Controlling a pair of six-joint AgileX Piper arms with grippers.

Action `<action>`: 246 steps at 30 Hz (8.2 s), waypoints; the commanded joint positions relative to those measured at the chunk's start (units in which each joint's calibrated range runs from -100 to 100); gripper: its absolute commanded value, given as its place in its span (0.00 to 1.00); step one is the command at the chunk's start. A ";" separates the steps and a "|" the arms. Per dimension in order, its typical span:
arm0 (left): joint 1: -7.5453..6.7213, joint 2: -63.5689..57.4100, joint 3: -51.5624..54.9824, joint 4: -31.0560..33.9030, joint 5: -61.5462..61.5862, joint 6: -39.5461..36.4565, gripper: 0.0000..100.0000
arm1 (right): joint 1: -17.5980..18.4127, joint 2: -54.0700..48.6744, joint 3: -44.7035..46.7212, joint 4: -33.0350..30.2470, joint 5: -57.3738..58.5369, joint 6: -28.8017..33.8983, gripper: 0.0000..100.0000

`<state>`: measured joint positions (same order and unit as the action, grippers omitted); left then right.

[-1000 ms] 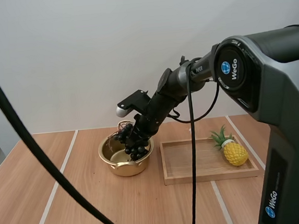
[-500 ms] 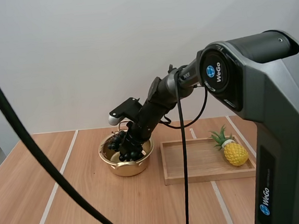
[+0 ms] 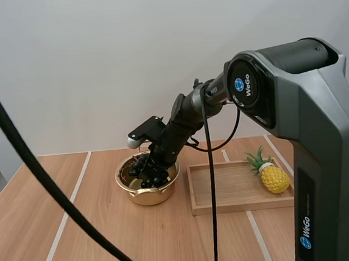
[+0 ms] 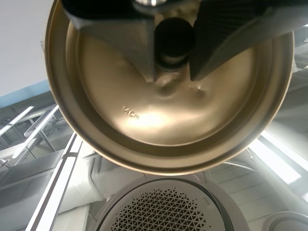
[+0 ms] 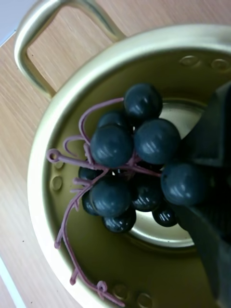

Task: Open the pot, put the grape inside, and close it

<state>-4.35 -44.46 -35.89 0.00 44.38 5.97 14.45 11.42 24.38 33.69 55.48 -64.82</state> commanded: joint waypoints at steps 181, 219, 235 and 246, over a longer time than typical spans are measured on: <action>-0.04 47.61 49.30 -13.16 47.67 36.43 0.00 | -1.29 -103.52 16.23 -26.74 44.52 32.38 0.00; 0.51 54.02 49.34 -16.56 46.27 37.74 0.00 | -1.29 -103.52 16.23 -26.74 44.52 32.38 0.00; 1.74 57.07 49.74 -20.42 47.74 38.17 0.00 | -1.29 -103.52 16.21 -25.39 44.52 32.38 0.00; 1.74 57.31 49.79 -16.20 49.19 37.62 0.00 | -1.29 -103.52 16.21 -25.39 44.52 32.38 0.00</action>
<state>-2.61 12.33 13.98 -18.21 92.85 44.09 13.34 -91.79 40.48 8.10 100.00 -32.61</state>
